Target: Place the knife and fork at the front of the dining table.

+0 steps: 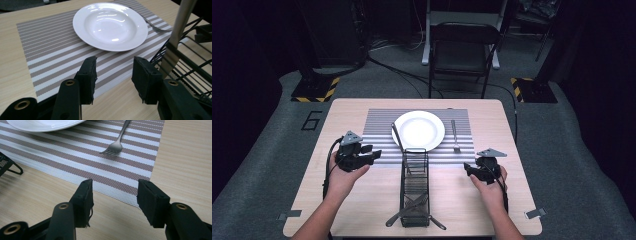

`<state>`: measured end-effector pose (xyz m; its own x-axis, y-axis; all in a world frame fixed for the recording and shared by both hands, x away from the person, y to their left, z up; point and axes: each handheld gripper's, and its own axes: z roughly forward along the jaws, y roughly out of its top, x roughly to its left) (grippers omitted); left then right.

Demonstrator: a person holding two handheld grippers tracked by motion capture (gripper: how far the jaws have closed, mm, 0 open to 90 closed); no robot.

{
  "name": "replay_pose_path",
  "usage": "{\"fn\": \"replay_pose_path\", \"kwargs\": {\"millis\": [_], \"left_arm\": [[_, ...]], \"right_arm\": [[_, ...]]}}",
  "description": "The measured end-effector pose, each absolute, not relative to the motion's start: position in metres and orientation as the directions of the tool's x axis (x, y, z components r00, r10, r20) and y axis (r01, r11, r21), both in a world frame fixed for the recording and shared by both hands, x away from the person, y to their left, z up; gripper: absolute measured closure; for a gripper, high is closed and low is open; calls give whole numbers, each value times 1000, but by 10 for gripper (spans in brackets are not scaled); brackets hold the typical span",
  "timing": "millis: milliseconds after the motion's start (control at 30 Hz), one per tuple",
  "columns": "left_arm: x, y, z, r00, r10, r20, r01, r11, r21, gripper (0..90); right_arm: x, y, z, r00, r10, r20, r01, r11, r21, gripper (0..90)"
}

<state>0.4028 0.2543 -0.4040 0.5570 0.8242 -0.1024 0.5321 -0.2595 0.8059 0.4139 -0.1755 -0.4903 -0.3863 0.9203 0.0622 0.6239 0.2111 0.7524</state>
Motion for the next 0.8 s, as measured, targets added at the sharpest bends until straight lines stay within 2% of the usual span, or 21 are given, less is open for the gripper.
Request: {"fn": "replay_pose_path", "kwargs": {"millis": [167,300,800], "left_arm": [[404,249,-394,575,814,-85,514,-278,812,548],[404,244,-387,590,803,-76,501,-291,815,563],[402,216,-375,646,759,-78,472,-318,822,571]], "right_arm": [[415,-180,-492,-374,924,74,628,194,754,461],[415,-183,-491,-382,924,35,611,224,759,485],[414,-187,-489,-360,933,2,591,227,774,472]]}}
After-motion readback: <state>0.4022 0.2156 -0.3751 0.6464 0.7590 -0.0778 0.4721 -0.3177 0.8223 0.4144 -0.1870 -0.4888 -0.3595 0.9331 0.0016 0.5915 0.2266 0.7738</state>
